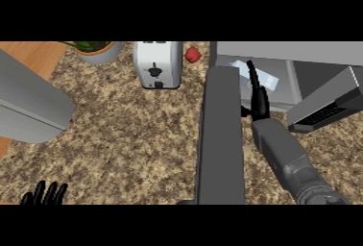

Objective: Pick up the milk, place it into the microwave and close the microwave

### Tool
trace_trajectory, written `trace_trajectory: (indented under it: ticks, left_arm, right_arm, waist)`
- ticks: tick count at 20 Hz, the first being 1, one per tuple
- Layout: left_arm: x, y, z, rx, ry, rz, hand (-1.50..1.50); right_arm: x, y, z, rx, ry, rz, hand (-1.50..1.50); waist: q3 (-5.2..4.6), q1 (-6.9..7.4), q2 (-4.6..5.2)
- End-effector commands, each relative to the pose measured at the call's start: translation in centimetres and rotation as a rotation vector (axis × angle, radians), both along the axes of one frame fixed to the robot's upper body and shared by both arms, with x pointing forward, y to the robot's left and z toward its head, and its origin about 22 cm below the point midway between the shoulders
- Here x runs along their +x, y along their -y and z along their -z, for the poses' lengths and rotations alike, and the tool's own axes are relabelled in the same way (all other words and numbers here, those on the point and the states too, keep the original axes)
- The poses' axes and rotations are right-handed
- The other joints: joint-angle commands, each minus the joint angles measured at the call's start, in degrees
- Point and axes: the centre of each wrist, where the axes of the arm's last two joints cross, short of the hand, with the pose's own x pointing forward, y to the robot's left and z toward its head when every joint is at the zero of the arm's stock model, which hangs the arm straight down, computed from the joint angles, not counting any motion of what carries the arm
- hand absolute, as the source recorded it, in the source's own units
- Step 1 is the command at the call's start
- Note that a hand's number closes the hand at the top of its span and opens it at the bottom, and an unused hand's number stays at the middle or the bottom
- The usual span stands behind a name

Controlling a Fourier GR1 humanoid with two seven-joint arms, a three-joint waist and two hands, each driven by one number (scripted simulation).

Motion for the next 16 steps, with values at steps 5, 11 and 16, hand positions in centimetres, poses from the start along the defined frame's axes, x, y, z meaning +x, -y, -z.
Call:
trace_trajectory:
  ticks: [5, 11, 16]
  left_arm:
    - [-0.1, 0.0, -1.2, -0.004, -0.007, -0.038, -1.50]
    - [-1.1, 0.7, -0.8, 0.003, -0.033, -0.024, -1.50]
    - [-1.5, 1.0, -0.7, 0.038, -0.066, -0.006, -1.50]
  right_arm:
    - [-3.3, 0.3, 3.8, 0.149, -0.010, -0.070, -1.50]
    - [-6.1, 1.6, 6.4, 0.189, 0.035, -0.109, -1.50]
    - [-7.4, 3.7, 7.4, 0.259, 0.006, -0.183, -1.50]
  waist:
    - [-0.15, -2.66, -1.06]
    - [-0.19, -3.43, -1.47]
    - [-0.28, -4.76, -2.10]
